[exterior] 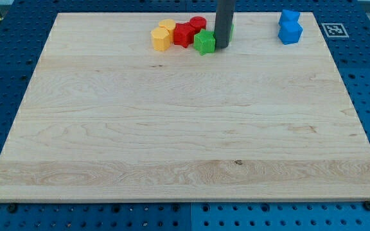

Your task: Move the green circle towards right side of the red circle

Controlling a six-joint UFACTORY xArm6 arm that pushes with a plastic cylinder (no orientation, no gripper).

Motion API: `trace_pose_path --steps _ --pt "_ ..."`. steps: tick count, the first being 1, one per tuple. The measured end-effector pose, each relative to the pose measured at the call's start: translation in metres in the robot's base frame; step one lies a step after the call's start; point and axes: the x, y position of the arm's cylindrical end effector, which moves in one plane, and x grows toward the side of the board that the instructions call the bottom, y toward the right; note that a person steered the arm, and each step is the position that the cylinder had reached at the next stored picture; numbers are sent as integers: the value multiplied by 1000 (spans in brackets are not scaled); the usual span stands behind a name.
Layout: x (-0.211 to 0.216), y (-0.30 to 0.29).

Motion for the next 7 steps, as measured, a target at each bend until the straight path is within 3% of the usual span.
trace_pose_path --steps 4,7 --pt "44 21" --pt "-1 52"
